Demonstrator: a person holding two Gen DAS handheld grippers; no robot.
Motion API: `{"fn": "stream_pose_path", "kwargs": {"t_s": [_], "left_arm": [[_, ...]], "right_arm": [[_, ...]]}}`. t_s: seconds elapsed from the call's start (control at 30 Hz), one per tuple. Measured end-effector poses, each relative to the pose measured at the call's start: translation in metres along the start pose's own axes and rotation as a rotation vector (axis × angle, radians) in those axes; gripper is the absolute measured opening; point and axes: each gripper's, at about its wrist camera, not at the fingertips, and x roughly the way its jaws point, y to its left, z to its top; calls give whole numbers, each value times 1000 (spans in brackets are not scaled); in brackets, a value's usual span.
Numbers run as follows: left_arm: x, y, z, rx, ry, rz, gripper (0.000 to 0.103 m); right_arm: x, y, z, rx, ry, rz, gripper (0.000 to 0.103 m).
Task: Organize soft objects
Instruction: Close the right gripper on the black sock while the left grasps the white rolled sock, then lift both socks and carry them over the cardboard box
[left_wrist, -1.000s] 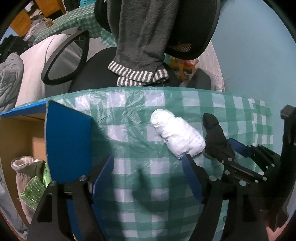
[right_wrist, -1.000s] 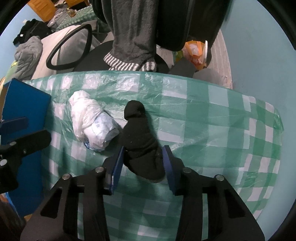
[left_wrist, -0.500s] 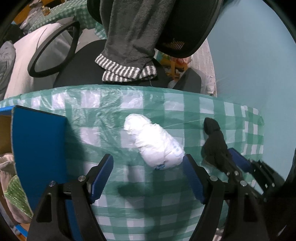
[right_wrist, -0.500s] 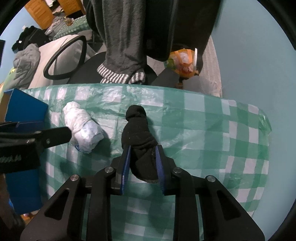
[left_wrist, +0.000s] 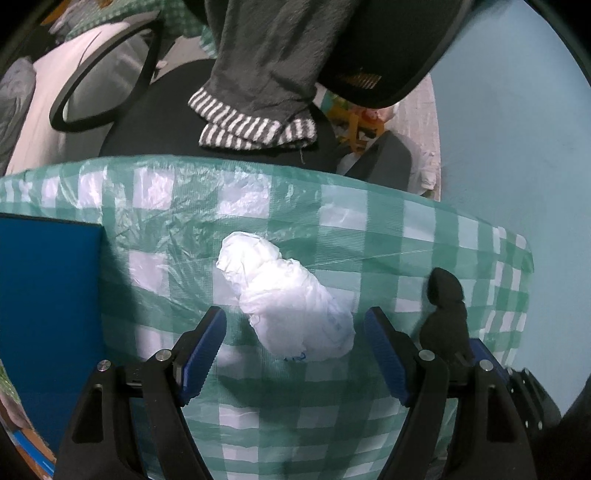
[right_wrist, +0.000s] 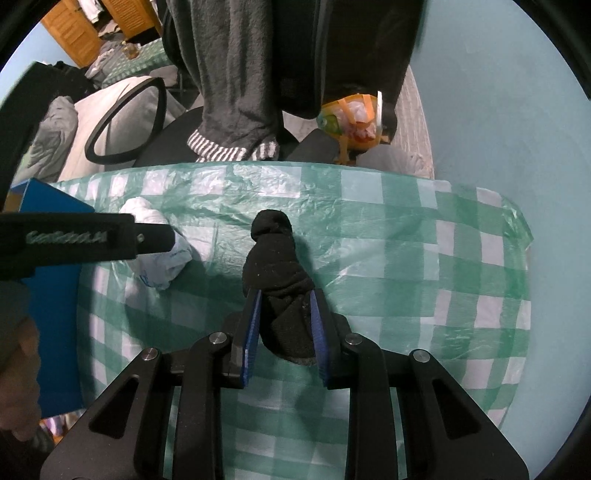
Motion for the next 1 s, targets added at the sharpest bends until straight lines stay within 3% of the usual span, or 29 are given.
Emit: {"fn": "stream_pose_path", "kwargs": {"t_s": [0.27,0.43,0.53,1.0], "left_arm": [[7,4,2,19,19,28,77],[7,2,-7,67,22,28,51],[1,0,-13,105,-7,54,47],[-28,9,-42,183,-93,80,43]], "right_arm": [[-4,-3,0,-4,-12,33,23],[-6,-1,0,-8,-17,43,23],[-8,-1,-1,-12,-21,48,23],[-23,13,-13,-26,-46,74,21]]}}
